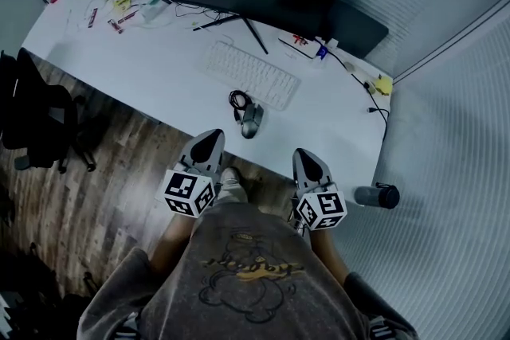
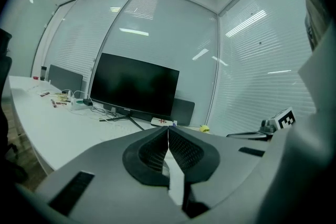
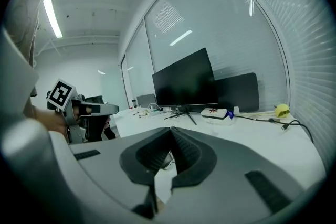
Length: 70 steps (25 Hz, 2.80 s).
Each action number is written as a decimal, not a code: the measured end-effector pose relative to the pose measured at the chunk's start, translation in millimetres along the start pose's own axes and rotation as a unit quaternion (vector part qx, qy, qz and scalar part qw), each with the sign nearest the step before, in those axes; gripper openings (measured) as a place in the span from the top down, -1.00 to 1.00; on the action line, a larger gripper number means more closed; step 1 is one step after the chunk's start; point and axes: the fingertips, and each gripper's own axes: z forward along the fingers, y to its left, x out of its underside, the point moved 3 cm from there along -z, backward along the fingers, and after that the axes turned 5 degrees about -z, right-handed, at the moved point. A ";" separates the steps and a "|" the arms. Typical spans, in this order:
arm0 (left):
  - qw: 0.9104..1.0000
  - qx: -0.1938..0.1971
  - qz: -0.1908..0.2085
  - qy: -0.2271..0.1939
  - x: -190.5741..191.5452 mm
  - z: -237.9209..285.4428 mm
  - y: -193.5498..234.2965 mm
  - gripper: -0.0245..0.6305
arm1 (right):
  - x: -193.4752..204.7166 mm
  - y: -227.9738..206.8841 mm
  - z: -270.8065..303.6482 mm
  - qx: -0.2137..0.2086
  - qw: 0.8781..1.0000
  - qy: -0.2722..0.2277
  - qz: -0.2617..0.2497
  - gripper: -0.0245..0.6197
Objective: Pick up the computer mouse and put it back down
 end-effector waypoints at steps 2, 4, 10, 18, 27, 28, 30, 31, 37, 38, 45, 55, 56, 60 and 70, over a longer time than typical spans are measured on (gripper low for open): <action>1.000 0.008 0.001 0.002 -9.3 15.6 14.6 0.86 | -7.6 -3.4 19.4 0.007 1.000 0.000 -0.002 0.90; 1.000 0.016 0.003 0.004 -17.2 28.3 27.7 0.86 | -14.5 -5.9 36.0 0.014 1.000 0.000 -0.004 0.90; 0.999 0.036 0.009 0.009 -35.2 57.1 56.7 0.86 | -29.9 -11.8 70.1 0.039 0.999 -0.006 -0.005 0.90; 0.999 0.051 0.010 0.006 -49.5 81.8 57.8 0.86 | -43.7 -23.2 77.9 0.061 0.998 -0.016 -0.002 0.90; 0.999 0.045 0.005 0.001 -52.7 100.8 41.1 0.86 | -48.1 -45.2 79.6 0.042 0.999 -0.017 0.009 0.90; 0.999 0.042 0.005 0.000 -53.2 102.5 40.0 0.86 | -48.8 -46.9 80.9 0.037 0.999 -0.017 0.010 0.90; 0.999 0.037 0.006 -0.002 -54.2 105.8 37.9 0.86 | -49.5 -50.8 83.4 0.030 0.999 -0.019 0.013 0.90; 0.999 0.035 0.007 -0.004 -54.7 107.1 36.4 0.86 | -49.5 -53.3 84.1 0.028 0.999 -0.019 0.014 0.90; 0.999 0.029 0.011 -0.014 -53.9 112.1 30.0 0.86 | -47.8 -67.5 91.8 0.018 1.000 -0.022 0.011 0.90; 0.999 0.028 0.011 -0.014 -53.6 112.6 29.8 0.86 | -47.8 -69.1 93.5 0.016 1.000 -0.022 0.011 0.90; 1.000 0.014 0.010 -0.012 -50.0 112.8 30.3 0.61 | -48.1 -71.5 96.7 0.006 1.000 -0.022 0.011 0.90; 0.999 -0.001 0.006 0.039 -17.3 124.8 36.0 -0.07 | -42.5 -69.0 90.7 0.005 1.000 -0.017 0.014 0.90; 0.999 0.001 0.008 0.048 -12.0 127.2 35.3 -0.08 | -41.9 -69.2 89.2 0.006 1.000 -0.017 0.015 0.90; 0.996 0.009 0.013 0.092 15.7 140.9 31.1 -0.11 | -38.8 -73.4 83.1 0.015 1.000 -0.017 0.018 0.90; 0.978 0.001 0.018 0.209 100.4 166.1 32.1 -0.16 | -31.4 -83.8 72.1 0.032 0.999 -0.006 0.022 0.90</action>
